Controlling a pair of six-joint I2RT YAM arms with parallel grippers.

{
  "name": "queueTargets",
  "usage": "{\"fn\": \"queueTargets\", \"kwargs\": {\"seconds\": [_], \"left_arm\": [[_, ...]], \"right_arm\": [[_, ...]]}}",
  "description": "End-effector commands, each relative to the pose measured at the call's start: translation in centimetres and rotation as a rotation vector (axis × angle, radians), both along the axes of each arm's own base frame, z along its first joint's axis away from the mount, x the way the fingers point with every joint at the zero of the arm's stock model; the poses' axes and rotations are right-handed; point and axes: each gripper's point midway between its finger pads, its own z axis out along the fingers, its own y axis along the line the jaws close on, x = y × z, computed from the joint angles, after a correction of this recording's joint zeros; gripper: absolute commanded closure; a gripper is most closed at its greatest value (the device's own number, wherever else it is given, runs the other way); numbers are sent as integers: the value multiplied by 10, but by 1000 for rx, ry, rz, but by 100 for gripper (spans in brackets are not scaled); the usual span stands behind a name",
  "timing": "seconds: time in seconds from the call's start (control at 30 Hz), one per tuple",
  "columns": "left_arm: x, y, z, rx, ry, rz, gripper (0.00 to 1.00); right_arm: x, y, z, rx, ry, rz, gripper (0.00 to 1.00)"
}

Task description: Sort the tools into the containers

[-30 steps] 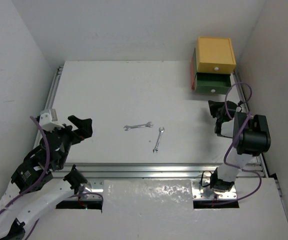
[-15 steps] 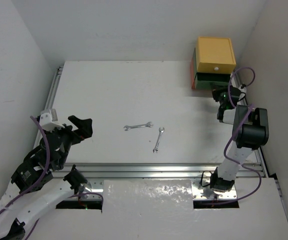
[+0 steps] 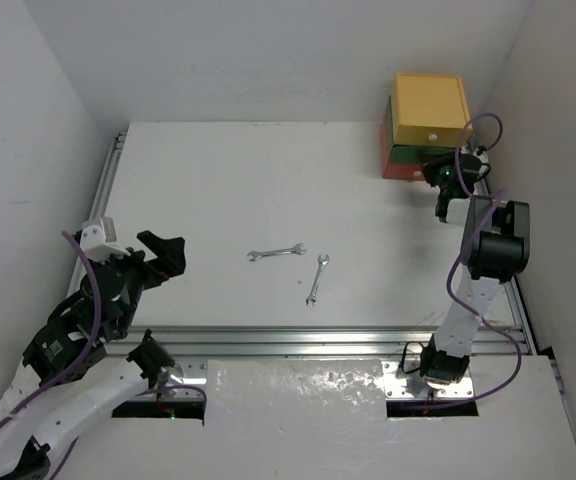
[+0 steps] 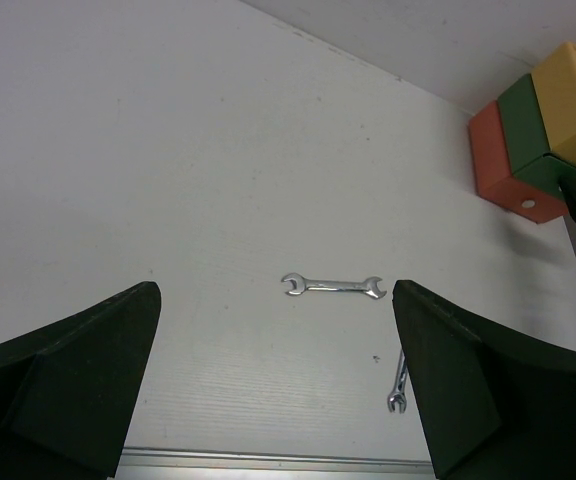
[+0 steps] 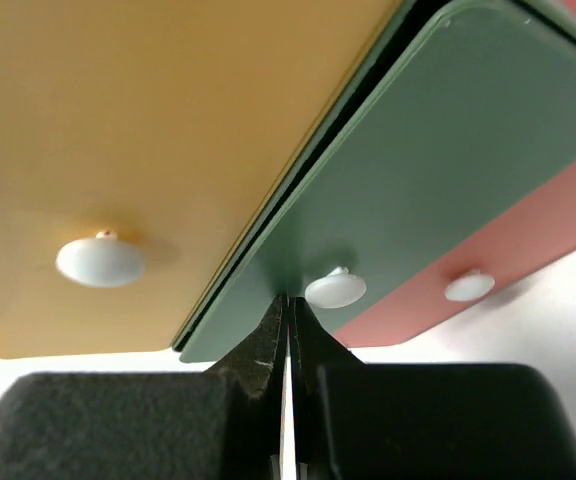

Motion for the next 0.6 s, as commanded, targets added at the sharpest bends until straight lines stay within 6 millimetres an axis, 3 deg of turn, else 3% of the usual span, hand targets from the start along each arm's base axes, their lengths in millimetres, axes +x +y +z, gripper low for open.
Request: {"fn": "queueTargets", "kwargs": {"seconds": [0.0,0.2,0.27,0.33,0.37,0.43,0.47,0.57], "left_arm": [[6,-4,6,-6,-21,-5,0],[8,-6,4,3,-10,-7,0],[8,-7,4,6,-7,-9,0],[8,-7,4,5,-9,-9,0],[8,-6,5,4,-10,-7,0],[7,-7,4,4,-8,-10,0],[7,-7,4,7,-8,-12,0],[8,-8,3,8,-6,-17,0]], "right_arm": [[11,-7,3,-57,-7,20,100],[17,-10,-2,-50,-22,43,100],[14,-9,0,-48,-35,40,100],[-3,-7,-5,-43,-36,31,100],[-7,-7,3,-57,-80,19,100],[-26,-4,-4,-49,-85,5,90],[-29,-5,0,-49,-111,2,80],[-36,-4,-20,-30,-71,26,65]]}}
